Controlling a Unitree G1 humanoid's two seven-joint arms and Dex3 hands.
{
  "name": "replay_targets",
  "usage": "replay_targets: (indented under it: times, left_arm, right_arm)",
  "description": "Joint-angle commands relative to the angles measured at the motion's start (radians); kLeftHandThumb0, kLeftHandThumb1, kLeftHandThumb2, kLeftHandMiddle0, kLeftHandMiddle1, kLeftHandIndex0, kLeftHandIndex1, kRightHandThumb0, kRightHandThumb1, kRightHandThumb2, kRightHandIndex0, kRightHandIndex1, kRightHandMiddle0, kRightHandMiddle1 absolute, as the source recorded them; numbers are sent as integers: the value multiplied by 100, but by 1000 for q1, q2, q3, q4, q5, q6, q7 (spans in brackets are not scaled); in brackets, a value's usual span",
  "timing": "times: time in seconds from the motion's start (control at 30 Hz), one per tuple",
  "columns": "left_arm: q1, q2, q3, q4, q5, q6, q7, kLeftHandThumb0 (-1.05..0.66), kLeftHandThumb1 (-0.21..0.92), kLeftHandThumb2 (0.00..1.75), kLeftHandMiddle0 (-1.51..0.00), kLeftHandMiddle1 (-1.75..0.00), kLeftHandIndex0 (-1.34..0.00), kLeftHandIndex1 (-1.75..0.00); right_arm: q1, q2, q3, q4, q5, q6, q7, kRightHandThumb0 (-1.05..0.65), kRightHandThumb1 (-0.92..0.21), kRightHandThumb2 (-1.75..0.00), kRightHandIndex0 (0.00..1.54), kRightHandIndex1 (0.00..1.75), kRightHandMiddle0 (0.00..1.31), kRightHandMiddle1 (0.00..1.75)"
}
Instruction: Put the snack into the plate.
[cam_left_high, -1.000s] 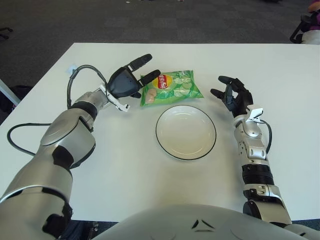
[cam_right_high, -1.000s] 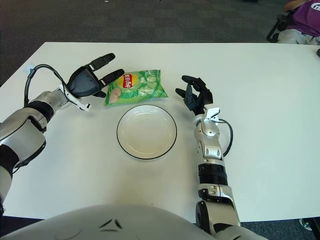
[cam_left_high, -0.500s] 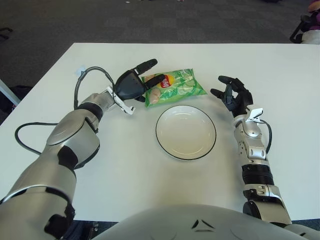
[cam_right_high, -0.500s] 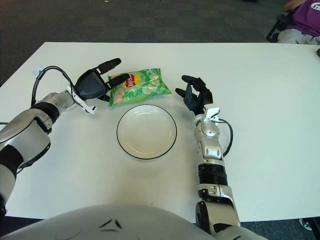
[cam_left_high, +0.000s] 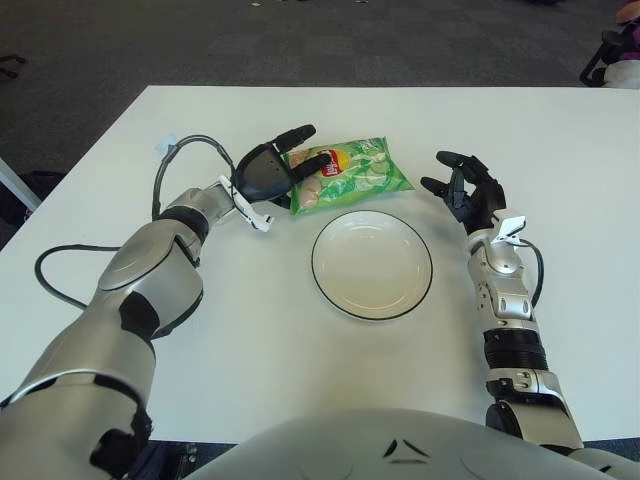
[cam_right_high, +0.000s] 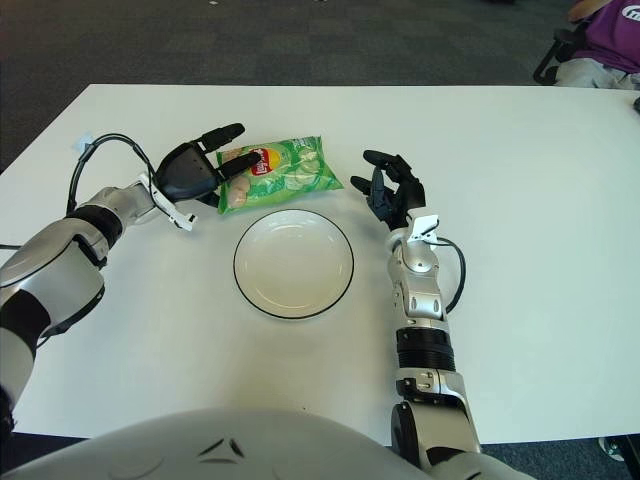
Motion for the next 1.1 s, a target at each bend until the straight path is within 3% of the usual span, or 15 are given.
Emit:
replay_targets:
  times: [0.0,0.73,1.07]
  left_arm:
    - [16,-5,-3,8,-10,-4,-32,-62,90,0,-38,0,-45,-1]
    - [14,-2,-9,15,-34,-14,-71,-54,89,0,-39,-1,-41,0]
    - [39,-34,8,26,-52,36,-15,-51,89,0,-65,-5,-58,-5]
  right_arm:
    - [4,1,-2,-14,1,9,-3,-38,-92,-74,98,0,46,62]
    - [8,0,-3,-20,2,10,-2,-38,-92,-74,98,0,46,62]
    - [13,-1,-3,-28,3,12,-1,-38,-92,-74,98,0,46,62]
